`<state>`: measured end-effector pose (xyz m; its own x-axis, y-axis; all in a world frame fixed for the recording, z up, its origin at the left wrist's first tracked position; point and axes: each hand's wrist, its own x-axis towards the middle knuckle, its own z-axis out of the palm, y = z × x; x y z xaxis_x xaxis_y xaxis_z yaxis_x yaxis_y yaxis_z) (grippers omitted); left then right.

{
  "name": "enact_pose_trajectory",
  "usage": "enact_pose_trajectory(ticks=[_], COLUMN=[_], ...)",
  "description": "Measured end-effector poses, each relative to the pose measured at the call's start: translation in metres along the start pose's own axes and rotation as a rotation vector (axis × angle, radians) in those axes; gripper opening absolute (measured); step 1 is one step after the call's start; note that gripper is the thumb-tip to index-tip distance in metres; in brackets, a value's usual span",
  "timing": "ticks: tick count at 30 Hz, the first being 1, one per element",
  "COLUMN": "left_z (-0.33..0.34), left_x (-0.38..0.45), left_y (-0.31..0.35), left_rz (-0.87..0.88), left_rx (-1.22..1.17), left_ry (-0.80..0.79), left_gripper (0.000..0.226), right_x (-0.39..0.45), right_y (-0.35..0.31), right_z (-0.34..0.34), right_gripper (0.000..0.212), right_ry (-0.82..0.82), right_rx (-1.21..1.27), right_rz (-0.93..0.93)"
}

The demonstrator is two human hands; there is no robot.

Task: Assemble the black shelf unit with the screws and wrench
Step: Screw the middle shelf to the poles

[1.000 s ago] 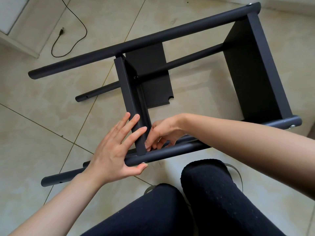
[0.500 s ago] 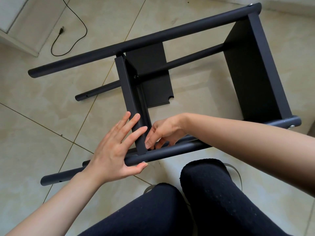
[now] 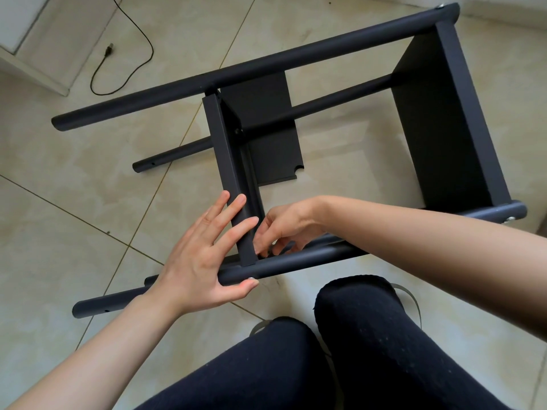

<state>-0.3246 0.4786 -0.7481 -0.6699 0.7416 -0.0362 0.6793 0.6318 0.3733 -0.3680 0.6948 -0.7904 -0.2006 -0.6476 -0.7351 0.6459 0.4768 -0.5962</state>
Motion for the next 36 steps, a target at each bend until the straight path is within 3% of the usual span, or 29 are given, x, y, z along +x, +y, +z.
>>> enact_pose_trajectory(ticks=[18,24,30,36], left_z=[0.002,0.003,0.002,0.000], left_x=[0.000,0.000,0.000,0.000], left_y=[-0.002,-0.003,-0.002,-0.001], left_rz=[0.021,0.028,0.022,-0.003], left_rx=[0.016,0.022,0.013,0.047], left_ry=[0.011,0.022,0.019,-0.013], left_gripper=[0.087,0.086,0.086,0.088], right_x=[-0.003,0.000,0.001,-0.015], right_y=[0.002,-0.011,-0.026,-0.017], right_z=[0.005,0.009,0.011,0.016], right_gripper=[0.014,0.018,0.017,0.019], right_ry=[-0.034,0.133,0.157,0.246], right_rx=[0.069,-0.033,-0.076,-0.062], right_rz=[-0.043,0.087,0.222,0.089])
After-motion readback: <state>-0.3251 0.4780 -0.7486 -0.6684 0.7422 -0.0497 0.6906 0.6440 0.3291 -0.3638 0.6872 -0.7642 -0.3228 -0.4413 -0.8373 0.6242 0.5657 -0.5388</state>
